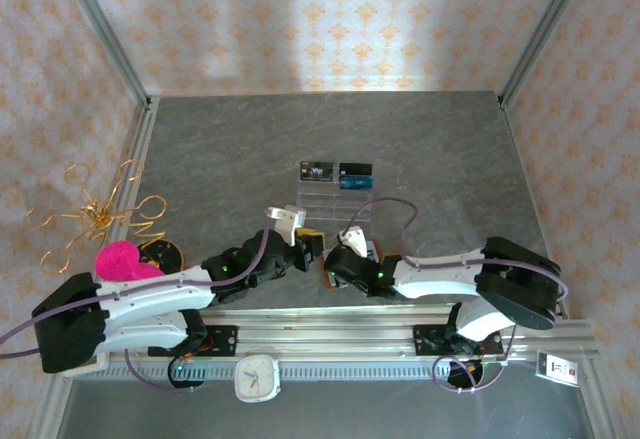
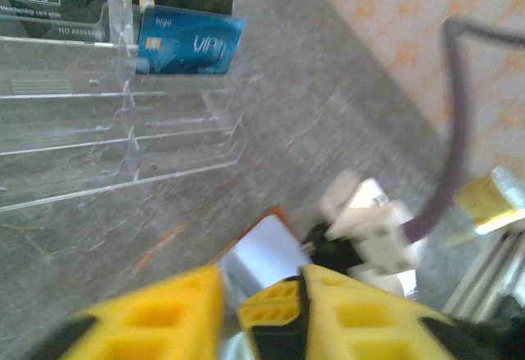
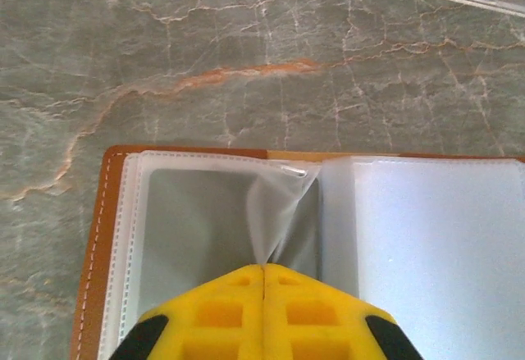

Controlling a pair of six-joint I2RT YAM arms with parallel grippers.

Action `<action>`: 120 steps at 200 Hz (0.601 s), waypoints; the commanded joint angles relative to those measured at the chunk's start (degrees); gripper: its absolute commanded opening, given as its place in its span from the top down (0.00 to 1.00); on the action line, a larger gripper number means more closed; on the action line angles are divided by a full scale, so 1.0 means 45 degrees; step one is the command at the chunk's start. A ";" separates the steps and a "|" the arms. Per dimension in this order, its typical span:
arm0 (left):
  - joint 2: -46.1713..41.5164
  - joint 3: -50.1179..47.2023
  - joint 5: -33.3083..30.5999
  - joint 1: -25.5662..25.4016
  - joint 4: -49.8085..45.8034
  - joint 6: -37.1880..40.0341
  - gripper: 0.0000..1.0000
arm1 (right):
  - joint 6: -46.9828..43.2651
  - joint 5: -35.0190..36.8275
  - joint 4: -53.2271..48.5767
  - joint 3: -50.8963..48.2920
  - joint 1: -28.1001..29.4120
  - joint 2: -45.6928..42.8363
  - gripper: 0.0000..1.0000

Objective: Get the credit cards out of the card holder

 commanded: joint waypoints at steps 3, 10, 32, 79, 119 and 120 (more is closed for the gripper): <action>0.0809 -0.0175 0.0284 -0.0044 -0.0105 -0.0489 0.82 | 0.0749 -0.0146 0.1342 -0.0506 -0.0013 -0.1136 1.00; 0.1034 -0.0211 0.0346 -0.0044 -0.0037 -0.0596 0.86 | 0.0920 -0.0233 0.1477 -0.0628 -0.0071 -0.1422 1.00; 0.1597 -0.0310 0.0518 -0.0047 0.0242 -0.0831 0.89 | 0.1257 -0.0702 0.2002 -0.1173 -0.0394 -0.2191 1.00; 0.3044 -0.0124 0.1560 -0.0044 0.1068 -0.0925 0.89 | 0.1427 -0.1016 0.2212 -0.1428 -0.0527 -0.2341 1.00; 0.4004 0.0164 0.2023 -0.0088 0.1459 -0.1003 0.90 | 0.1466 -0.0999 0.2337 -0.1562 -0.0525 -0.2351 1.00; 0.4008 0.0159 0.2022 -0.0085 0.1462 -0.0998 0.90 | 0.1462 -0.1006 0.2347 -0.1564 -0.0525 -0.2352 1.00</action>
